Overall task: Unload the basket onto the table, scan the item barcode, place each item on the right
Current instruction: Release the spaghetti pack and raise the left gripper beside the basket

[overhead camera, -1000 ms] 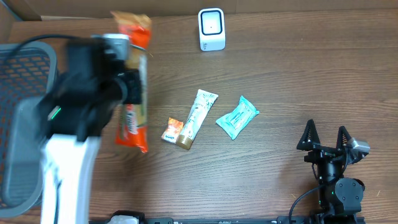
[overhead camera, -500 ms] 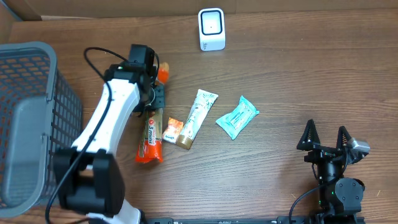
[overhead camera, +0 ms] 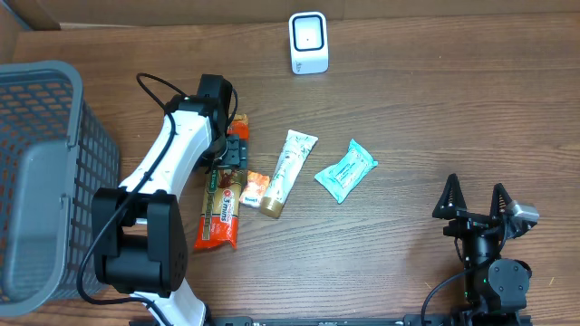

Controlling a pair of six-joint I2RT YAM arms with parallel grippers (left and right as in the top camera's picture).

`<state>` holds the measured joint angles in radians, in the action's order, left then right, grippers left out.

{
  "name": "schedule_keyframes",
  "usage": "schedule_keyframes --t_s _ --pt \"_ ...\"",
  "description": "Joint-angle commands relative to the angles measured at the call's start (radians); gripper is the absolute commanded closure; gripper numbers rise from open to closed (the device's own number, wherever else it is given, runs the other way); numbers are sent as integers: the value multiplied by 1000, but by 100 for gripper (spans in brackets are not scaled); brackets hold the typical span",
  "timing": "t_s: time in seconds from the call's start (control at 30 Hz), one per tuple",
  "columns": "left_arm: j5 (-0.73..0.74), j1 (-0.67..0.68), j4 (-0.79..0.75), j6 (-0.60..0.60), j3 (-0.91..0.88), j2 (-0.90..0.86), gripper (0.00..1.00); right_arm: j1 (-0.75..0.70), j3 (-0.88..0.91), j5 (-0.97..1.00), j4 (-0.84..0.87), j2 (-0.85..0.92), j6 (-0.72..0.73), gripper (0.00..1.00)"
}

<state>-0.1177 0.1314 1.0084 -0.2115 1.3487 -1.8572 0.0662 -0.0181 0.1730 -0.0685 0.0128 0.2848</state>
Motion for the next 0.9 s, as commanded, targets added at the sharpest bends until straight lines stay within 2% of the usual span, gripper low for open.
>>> schedule_keyframes --t_s 0.0,0.2,0.4,0.6,0.87 --pt "-20 8 0 -13 37 10 0 1 10 10 6 -9 2 0" --pt "-11 6 74 -12 190 75 0 1 10 10 6 -9 2 0" --pt "-13 5 159 10 345 232 0 1 10 10 6 -9 2 0" --pt "-28 -33 166 13 368 425 0 1 10 10 6 -9 2 0" --pt "-27 -205 256 18 368 534 1 1 10 10 6 -9 2 0"
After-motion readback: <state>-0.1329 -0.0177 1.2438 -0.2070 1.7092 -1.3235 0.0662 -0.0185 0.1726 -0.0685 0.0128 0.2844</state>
